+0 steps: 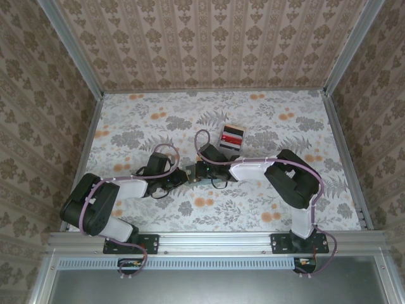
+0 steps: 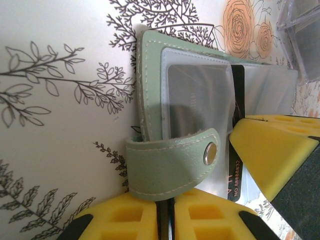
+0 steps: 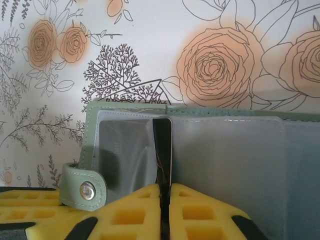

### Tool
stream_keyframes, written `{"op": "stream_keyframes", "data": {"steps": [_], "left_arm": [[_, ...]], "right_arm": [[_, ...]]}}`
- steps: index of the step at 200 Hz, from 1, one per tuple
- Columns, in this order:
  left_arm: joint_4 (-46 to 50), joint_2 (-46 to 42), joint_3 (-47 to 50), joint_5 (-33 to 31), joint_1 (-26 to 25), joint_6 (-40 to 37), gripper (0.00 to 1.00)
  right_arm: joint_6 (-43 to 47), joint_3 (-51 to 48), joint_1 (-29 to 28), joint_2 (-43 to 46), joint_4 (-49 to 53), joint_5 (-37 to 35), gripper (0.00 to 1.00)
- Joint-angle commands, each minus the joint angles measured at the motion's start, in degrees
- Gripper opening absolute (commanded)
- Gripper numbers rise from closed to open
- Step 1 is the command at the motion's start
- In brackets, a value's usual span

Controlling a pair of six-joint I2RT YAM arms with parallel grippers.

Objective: Put the credit cards into the card holder
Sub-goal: Insert the credit card into the card slot.

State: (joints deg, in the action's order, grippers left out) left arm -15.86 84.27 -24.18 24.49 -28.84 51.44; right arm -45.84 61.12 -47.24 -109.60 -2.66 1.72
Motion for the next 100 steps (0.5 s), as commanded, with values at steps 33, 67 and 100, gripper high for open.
{"op": "stream_keyframes", "data": {"steps": [33, 67, 100], "left_arm": [[-0.52, 1.63, 0.92, 0.18, -0.34, -0.11, 0.10], [0.73, 0.44, 0.90, -0.44, -0.08, -0.38, 0.10], [0.77, 0.72, 0.28, 0.07, -0.21, -0.38, 0.13]], "right_arm": [[4.99, -1.11, -0.73, 4.95, 8.60, 2.62, 0.24], [7.19, 0.28, 0.66, 7.34, 11.80, 2.64, 0.26], [7.92, 1.38, 1.12, 5.90, 12.71, 3.47, 0.17]]}}
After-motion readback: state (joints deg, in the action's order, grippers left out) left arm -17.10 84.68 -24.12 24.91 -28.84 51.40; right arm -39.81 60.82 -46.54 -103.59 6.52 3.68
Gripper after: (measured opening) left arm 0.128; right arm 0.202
